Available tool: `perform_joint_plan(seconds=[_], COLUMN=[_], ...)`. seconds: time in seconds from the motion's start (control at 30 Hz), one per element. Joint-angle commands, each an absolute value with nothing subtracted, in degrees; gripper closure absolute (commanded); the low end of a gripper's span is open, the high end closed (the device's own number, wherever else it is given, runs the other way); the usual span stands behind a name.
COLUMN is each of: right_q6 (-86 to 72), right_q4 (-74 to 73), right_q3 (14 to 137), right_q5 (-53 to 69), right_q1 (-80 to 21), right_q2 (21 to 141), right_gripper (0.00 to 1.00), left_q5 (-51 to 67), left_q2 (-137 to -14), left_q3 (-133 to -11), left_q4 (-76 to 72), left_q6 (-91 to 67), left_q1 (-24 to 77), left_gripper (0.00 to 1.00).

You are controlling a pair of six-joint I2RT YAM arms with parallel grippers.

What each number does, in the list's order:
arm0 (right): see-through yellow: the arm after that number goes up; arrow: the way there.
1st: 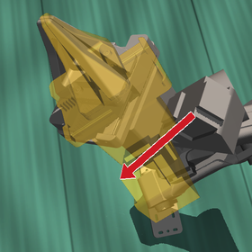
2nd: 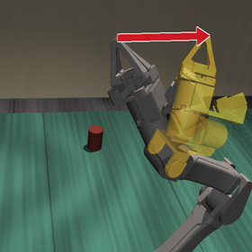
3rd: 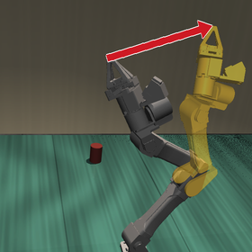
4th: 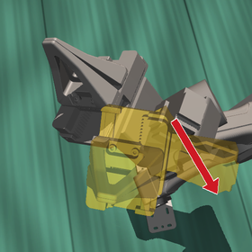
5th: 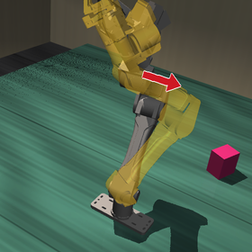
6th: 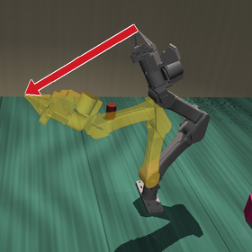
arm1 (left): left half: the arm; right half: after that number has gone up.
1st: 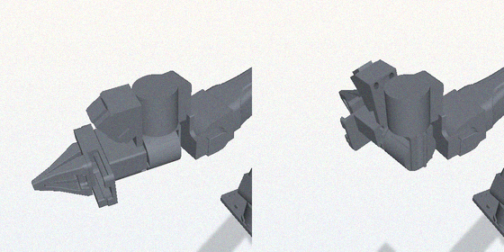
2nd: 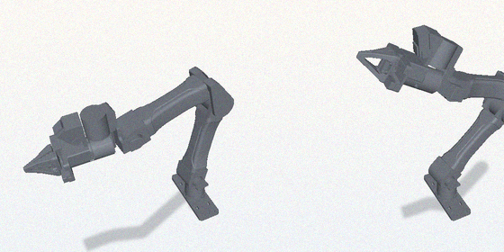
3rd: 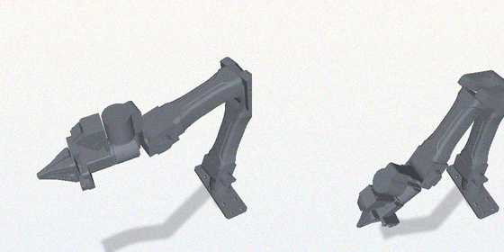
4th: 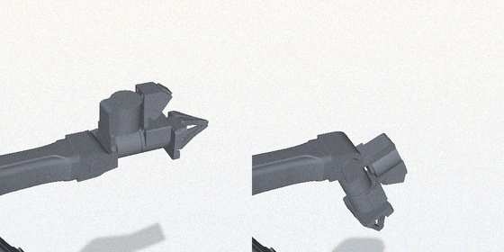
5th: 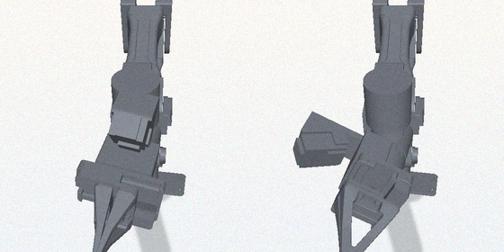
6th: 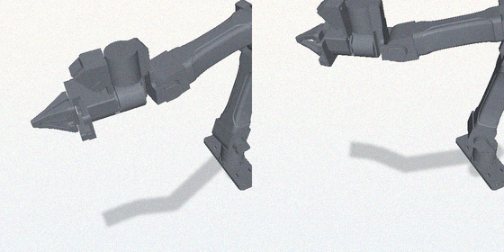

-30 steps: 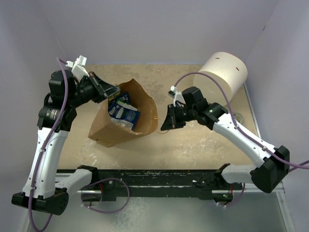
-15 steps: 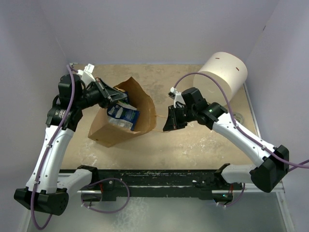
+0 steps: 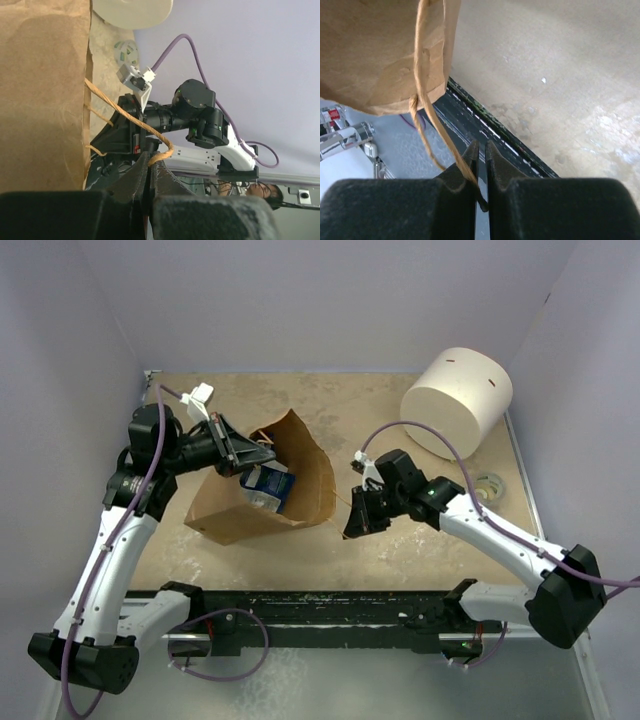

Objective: Take the snacks out of the paper bag
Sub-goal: Adjust the paper bag at the center of the board.

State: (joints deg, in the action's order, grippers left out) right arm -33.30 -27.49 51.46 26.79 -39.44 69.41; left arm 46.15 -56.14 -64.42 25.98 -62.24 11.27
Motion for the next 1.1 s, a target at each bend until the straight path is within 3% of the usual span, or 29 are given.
perform_joint_plan(seconds=[0.0, 0.1, 0.3, 0.5, 0.7, 0.9, 1.07], right_q6=[-35.1, -36.5, -41.5, -45.5, -55.3, -60.5, -56.1], right_q4=[-19.9, -17.2, -6.5, -1.0, 7.6, 12.6, 8.6], right_q3=[52.7, 55.1, 57.0, 68.8, 80.5, 85.1, 77.5], right_q5=[27.9, 24.1, 22.8, 25.0, 28.1, 28.3, 27.7], right_q1=[-41.1, -41.8, -42.8, -46.6, -50.2, -52.9, -52.4], right_q2=[72.8, 76.5, 83.4, 95.6, 107.8, 113.4, 108.4], right_gripper=[0.89, 0.89, 0.89, 0.89, 0.89, 0.89, 0.87], left_q5=[39.7, 37.0, 34.9, 28.4, 27.0, 33.9, 42.6], left_q2=[-60.2, -65.0, -65.8, -69.7, -74.3, -74.2, -68.2], left_q3=[-74.0, -81.3, -84.8, -95.6, -105.1, -100.8, -89.5], left_q4=[33.0, 37.9, 39.5, 51.9, 54.7, 48.1, 36.8], left_q6=[-54.2, -50.6, -46.9, -35.9, -29.1, -30.9, -38.1], left_q1=[11.4, 11.4, 11.2, 9.5, 9.1, 9.1, 9.1], left_gripper=[1.0, 1.0, 1.0, 1.0, 1.0, 1.0, 1.0])
